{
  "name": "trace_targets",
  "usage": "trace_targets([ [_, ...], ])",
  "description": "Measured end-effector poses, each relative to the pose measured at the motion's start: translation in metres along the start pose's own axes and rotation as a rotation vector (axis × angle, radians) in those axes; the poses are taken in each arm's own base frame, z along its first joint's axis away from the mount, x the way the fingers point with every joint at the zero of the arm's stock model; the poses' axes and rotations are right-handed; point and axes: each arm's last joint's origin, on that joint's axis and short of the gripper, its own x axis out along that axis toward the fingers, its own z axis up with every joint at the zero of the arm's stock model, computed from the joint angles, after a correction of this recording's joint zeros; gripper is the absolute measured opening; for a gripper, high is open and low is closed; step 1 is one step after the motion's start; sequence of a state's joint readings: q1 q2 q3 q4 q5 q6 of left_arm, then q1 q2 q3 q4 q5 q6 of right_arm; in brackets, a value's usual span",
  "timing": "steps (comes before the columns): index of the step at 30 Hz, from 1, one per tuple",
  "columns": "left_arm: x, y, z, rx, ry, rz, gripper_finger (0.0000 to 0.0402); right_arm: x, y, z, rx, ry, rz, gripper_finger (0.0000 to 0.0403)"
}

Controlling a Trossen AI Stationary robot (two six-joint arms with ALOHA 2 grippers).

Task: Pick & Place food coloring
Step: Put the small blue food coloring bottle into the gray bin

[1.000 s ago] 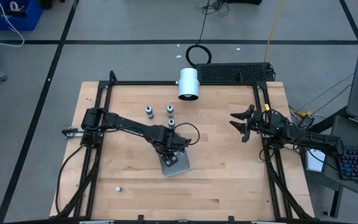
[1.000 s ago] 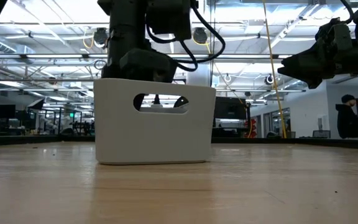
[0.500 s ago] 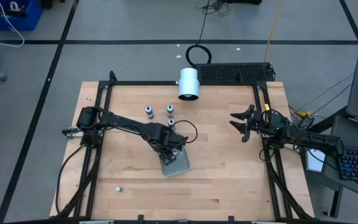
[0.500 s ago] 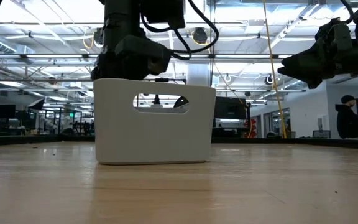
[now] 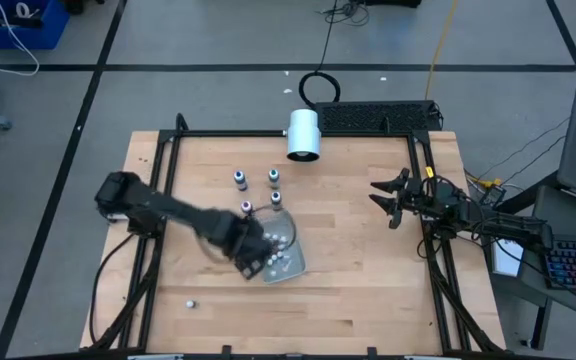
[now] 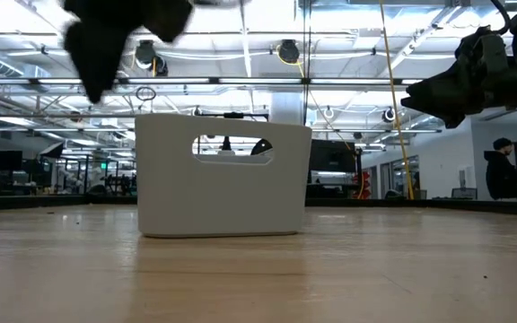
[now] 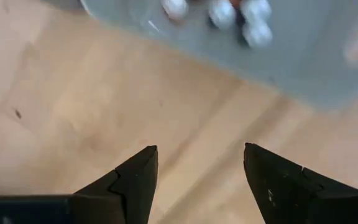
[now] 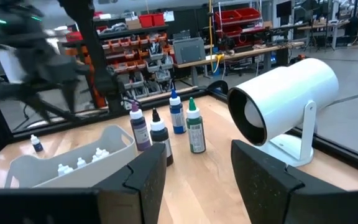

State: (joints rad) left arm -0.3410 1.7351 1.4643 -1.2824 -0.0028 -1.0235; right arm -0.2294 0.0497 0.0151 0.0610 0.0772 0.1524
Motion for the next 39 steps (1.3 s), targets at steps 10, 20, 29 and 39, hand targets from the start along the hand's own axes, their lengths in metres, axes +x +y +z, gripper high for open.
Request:
trace_targets([
  [10,0.002,-0.042,-0.113,-0.071,-0.053,0.016,0.0239,0.0,0.0,0.0,0.0,-0.001,0.001,0.0169],
  [20,0.013,-0.038,-0.17,-0.703,-0.062,0.068,0.0239,0.0,0.0,0.0,0.0,-0.002,0.001,0.0169],
  [29,0.051,-0.031,-0.181,-0.792,0.036,0.114,0.0239,0.0,0.0,0.0,0.0,-0.002,0.001,0.0169],
  [39,0.066,-0.022,-0.18,-0.793,0.03,0.156,0.0239,0.0,0.0,0.0,0.0,-0.002,0.001,0.0169],
])
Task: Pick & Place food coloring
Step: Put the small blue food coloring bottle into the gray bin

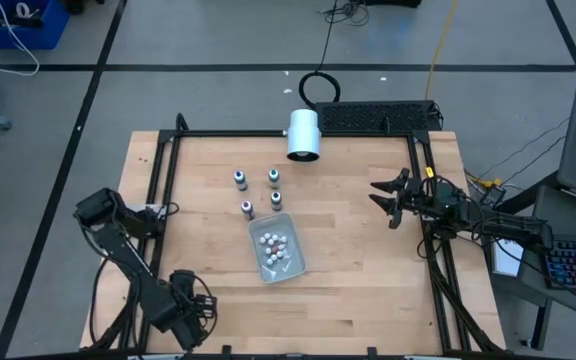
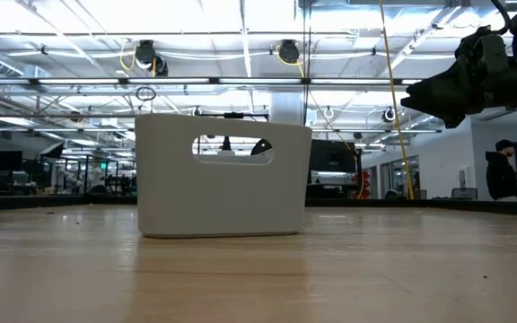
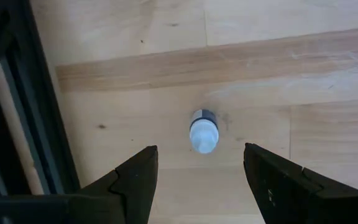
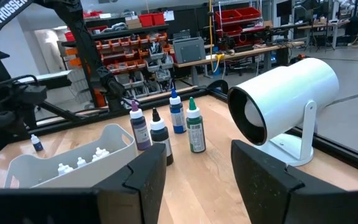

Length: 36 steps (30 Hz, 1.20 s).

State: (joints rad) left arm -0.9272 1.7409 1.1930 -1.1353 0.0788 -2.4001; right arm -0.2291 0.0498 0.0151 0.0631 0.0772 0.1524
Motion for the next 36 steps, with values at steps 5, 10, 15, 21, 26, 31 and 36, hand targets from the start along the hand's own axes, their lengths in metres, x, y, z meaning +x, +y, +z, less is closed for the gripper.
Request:
trace_targets([
  [5,0.013,-0.002,0.0,0.0,0.027,-0.031,0.0239,0.0,0.0,0.0,0.0,0.0,0.0,0.0169],
  [10,0.024,0.001,0.004,-0.011,0.015,-0.024,0.0239,0.0,0.0,0.0,0.0,0.0,0.0,0.0169],
  [15,0.025,0.0,0.004,-0.007,0.003,-0.04,0.0239,0.0,0.0,0.0,0.0,0.0,0.0,0.0169],
  [21,0.025,-0.001,0.003,-0.004,0.017,-0.051,0.0239,0.0,0.0,0.0,0.0,0.0,0.0,0.0169],
  [26,0.025,-0.001,0.002,0.004,0.038,-0.034,0.0239,0.0,0.0,0.0,0.0,0.0,0.0,0.0169],
  [31,0.025,0.0,0.002,0.008,0.061,-0.012,0.0239,0.0,0.0,0.0,0.0,0.0,0.0,0.0169],
  [36,0.025,0.0,0.002,0.01,0.057,-0.017,0.0239,0.0,0.0,0.0,0.0,0.0,0.0,0.0169],
])
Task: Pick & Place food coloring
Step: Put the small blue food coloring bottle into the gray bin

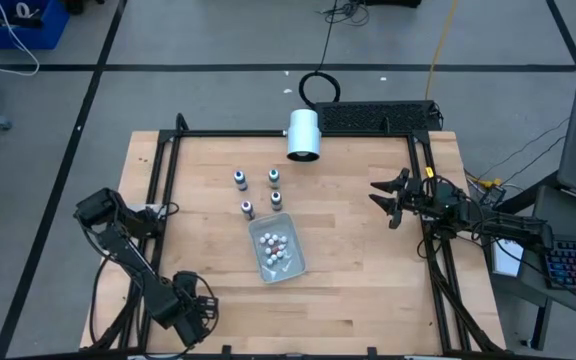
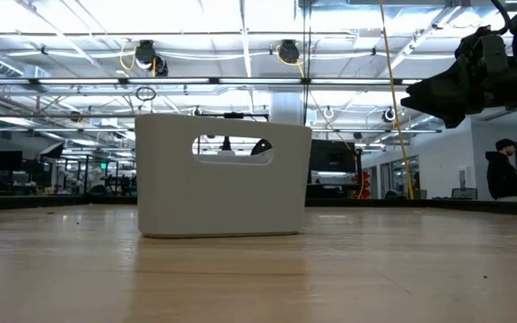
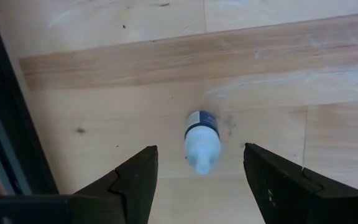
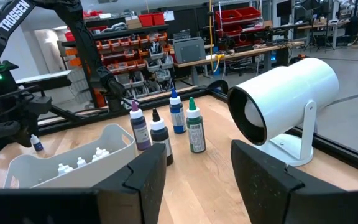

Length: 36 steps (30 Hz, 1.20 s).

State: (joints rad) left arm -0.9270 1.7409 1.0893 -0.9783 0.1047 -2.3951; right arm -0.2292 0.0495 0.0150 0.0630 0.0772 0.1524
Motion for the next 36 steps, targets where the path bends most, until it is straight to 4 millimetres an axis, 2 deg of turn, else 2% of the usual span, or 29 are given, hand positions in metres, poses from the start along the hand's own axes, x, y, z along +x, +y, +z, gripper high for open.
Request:
trace_targets([
  [18,0.0,0.0001,0.0009,0.002,-0.019,-0.009,0.0234,0.0,0.0,0.0,0.0,0.0,0.0,0.0169],
  [21,0.0,0.0001,0.0009,0.002,-0.019,-0.009,0.0208,0.0,0.0,0.0,0.0,0.0,0.0,0.0169],
  [32,-0.0004,-0.0011,0.0021,0.017,-0.06,-0.053,0.0057,0.0,0.0,0.0,0.0,0.0,0.0,0.0169],
  [36,-0.0003,0.0001,0.0011,0.024,-0.063,-0.055,0.0054,0.0,0.0,0.0,0.0,0.0,0.0,0.0169],
])
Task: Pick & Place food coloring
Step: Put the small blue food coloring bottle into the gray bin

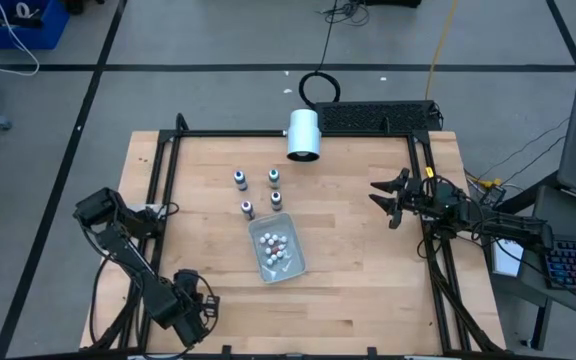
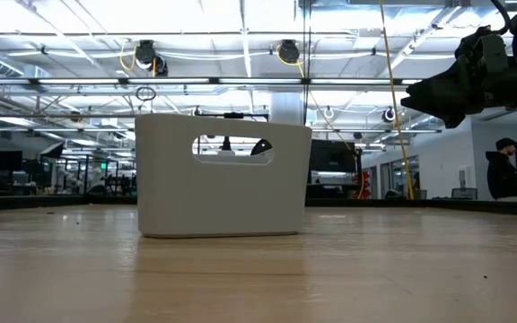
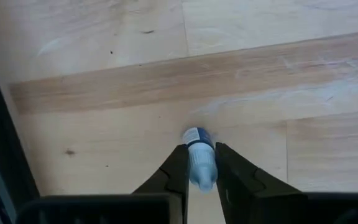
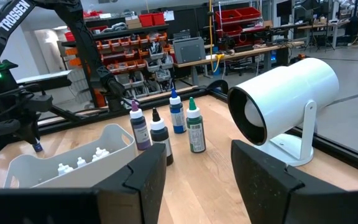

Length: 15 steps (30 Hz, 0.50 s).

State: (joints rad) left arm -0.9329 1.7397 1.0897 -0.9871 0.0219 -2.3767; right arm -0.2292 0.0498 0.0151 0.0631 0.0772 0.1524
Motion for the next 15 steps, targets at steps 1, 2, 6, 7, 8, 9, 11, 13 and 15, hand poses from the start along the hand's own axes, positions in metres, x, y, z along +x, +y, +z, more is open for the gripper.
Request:
trace_targets([
  [1,0.0,0.0,0.0,0.006,-0.002,-0.002,0.0054,0.0,0.0,0.0,0.0,0.0,0.0,0.0169],
  [2,0.0,0.0,0.0,0.019,-0.007,-0.009,0.0054,0.0,0.0,0.0,0.0,0.0,0.0,0.0169],
  [6,-0.009,-0.007,0.01,0.086,-0.078,-0.117,0.0054,0.0,0.0,0.0,0.0,0.0,0.0,0.0169],
  [7,-0.014,-0.01,0.016,0.108,-0.099,-0.147,0.0054,0.0,0.0,0.0,0.0,0.0,0.0,0.0169],
  [8,-0.021,-0.013,0.022,0.13,-0.114,-0.175,0.0054,0.0,0.0,0.0,0.0,0.0,0.0,0.0169],
  [9,-0.028,-0.016,0.029,0.153,-0.126,-0.196,0.0054,0.0,0.0,0.0,0.0,0.0,0.0,0.0169],
  [11,-0.043,-0.023,0.045,0.206,-0.15,-0.228,0.0054,0.0,0.0,0.0,0.0,0.0,0.0,0.0169],
  [13,-0.058,-0.031,0.064,0.273,-0.176,-0.241,0.0054,0.0,0.0,0.0,0.0,0.0,0.0,0.0169],
  [15,-0.074,-0.042,0.086,0.346,-0.204,-0.258,0.0054,0.0,0.0,0.0,0.0,0.0,0.0,0.0169],
])
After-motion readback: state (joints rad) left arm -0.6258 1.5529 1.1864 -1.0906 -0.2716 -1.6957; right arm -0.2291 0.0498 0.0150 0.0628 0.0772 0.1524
